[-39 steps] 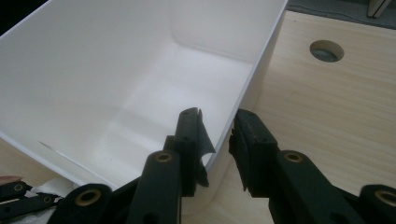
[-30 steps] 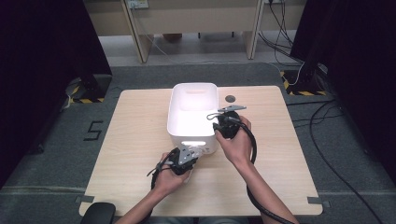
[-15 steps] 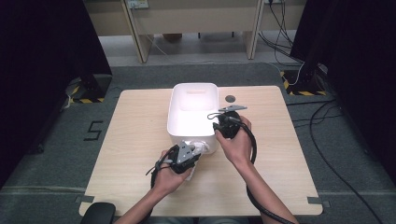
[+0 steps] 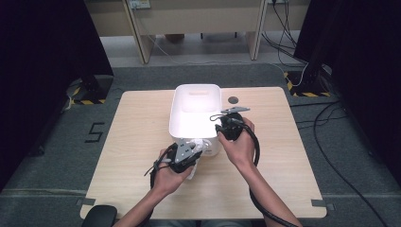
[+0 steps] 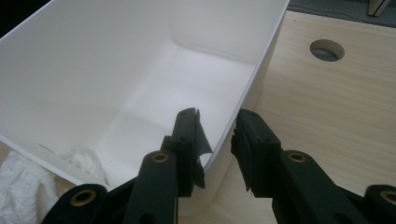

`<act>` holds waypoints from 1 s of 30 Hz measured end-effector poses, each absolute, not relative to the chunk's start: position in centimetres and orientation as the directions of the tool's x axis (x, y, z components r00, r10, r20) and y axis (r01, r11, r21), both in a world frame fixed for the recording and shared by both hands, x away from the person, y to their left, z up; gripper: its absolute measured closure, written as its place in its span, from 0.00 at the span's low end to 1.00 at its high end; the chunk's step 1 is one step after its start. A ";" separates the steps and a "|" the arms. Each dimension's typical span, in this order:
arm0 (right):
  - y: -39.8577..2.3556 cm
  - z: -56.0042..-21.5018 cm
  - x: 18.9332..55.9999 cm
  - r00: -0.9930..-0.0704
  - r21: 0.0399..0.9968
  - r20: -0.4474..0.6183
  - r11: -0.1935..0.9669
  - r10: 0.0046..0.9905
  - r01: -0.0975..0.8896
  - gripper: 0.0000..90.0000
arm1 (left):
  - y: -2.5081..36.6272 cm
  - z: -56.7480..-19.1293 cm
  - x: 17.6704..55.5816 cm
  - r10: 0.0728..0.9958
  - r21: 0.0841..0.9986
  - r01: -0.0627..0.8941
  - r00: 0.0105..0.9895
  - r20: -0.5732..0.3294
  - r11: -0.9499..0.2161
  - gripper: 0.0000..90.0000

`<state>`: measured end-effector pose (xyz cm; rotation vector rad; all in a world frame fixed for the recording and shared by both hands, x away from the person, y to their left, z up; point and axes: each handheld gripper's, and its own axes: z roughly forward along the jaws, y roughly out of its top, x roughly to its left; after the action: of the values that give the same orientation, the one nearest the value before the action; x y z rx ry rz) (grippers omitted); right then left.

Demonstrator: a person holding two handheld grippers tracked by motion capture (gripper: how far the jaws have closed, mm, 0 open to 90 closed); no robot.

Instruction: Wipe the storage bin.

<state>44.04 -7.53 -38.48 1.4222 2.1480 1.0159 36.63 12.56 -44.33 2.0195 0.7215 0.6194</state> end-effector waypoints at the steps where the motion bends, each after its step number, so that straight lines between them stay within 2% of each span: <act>1: -7.6 -38.5 44.1 -0.421 0.736 0.086 0.228 0.903 0.638 0.77 | 12.6 -44.3 36.6 0.692 0.859 0.253 0.706 0.150 -0.445 0.84; 10: -7.9 -37.9 44.1 -0.421 0.735 0.115 0.208 0.900 0.645 0.75 | 12.7 -44.2 36.6 0.693 0.859 0.256 0.705 0.148 -0.443 0.84; 16: -7.9 -37.5 43.6 -0.411 0.729 0.114 0.205 0.904 0.653 0.84 | 12.9 -44.0 36.5 0.698 0.863 0.254 0.701 0.147 -0.437 0.84; 30: -7.1 -37.8 43.4 -0.419 0.738 0.095 0.218 0.903 0.639 0.83 | 12.4 -43.9 36.9 0.693 0.854 0.257 0.704 0.154 -0.452 0.84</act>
<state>43.38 -7.13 -37.75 1.4335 2.1438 1.0303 36.86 12.36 -43.89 2.0271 0.7259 0.6238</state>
